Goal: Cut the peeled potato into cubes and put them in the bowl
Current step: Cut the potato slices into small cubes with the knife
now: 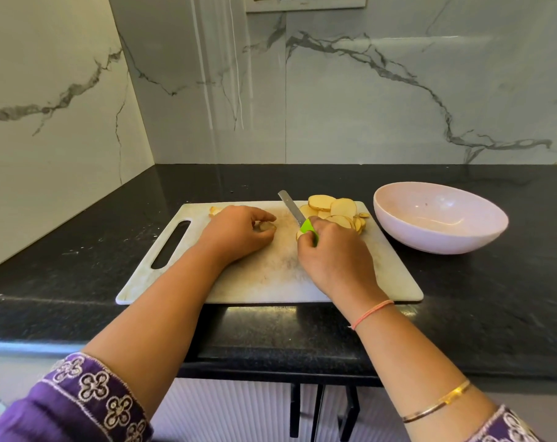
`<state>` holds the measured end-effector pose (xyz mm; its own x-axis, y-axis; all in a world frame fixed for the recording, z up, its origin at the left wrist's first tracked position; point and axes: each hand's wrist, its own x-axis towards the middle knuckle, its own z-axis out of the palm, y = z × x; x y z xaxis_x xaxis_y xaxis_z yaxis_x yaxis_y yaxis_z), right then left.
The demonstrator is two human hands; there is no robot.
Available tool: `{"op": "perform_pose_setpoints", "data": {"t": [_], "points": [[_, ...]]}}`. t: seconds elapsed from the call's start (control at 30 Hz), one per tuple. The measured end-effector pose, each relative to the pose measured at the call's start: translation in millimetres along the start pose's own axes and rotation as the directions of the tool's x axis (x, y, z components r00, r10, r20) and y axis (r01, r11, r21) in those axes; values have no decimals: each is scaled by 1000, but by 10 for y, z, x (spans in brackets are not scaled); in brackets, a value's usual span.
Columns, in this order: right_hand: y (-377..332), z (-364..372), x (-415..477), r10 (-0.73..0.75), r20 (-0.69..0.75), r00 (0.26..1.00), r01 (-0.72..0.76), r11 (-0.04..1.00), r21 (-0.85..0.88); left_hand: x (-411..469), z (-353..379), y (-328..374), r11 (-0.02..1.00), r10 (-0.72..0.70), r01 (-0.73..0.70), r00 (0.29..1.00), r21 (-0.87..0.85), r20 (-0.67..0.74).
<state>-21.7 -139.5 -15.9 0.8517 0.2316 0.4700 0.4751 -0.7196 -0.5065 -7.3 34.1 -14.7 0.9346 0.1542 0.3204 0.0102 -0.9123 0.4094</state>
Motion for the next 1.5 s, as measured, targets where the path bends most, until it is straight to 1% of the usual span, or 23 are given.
{"op": "perform_pose_setpoints", "data": {"t": [0.07, 0.13, 0.3, 0.37, 0.5, 0.53, 0.7, 0.83, 1.03, 1.17, 1.27, 1.33, 1.37, 1.43, 1.5], "points": [[4, 4, -2, -5, -1, 1000, 5, 1000, -2, 14, 19, -9, 1000, 4, -4, 1000, -4, -3], [15, -1, 10, -6, -1, 1000, 6, 1000, -2, 46, 19, -30, 1000, -13, 13, 999, 8, -44], [0, -3, 25, -8, -1, 1000, 8, 1000, 14, 137, -37, -188, 982, -130, 147, 981, 116, -145], [-6, -2, 22, -2, 2, 1000, 2, 1000, 19, 137, -32, -202, 986, -111, 128, 981, 103, -158], [-19, -7, 3, 33, 13, 999, -33, 998, 44, 60, 26, -73, 996, 79, -75, 995, 58, -69], [-17, -11, 3, 48, 19, 999, -49, 997, 57, 51, 37, -49, 994, 92, -89, 994, 57, -54], [30, -47, 33, 108, 46, 993, -114, 979, 167, 105, 51, -67, 996, 9, 0, 995, 92, -101], [41, -59, 17, 130, 44, 991, -136, 970, 201, 110, 50, -116, 995, -62, 74, 986, 74, -156], [60, -50, 7, 144, 19, 989, -144, 954, 264, 132, 15, -144, 984, -131, 149, 977, 99, -170], [106, -45, 26, 209, -4, 978, -195, 920, 340, 115, 20, -114, 984, -127, 147, 973, 95, -192], [122, -61, 57, 274, -5, 962, -241, 855, 459, 80, -1, -10, 993, -45, 65, 981, 98, -190], [122, -76, 77, 318, 2, 948, -270, 802, 534, 27, -14, 117, 999, 27, -24, 989, 22, -144], [126, -79, 87, 341, 7, 940, -287, 779, 558, -6, -9, 188, 997, 56, -60, 995, -50, -84], [140, -66, 102, 370, 18, 929, -309, 748, 587, -58, 14, 312, 981, 102, -88, 992, -171, 78], [143, -50, 104, 367, 27, 930, -306, 733, 607, -71, 43, 380, 983, 123, -91, 972, -161, 201]]}}
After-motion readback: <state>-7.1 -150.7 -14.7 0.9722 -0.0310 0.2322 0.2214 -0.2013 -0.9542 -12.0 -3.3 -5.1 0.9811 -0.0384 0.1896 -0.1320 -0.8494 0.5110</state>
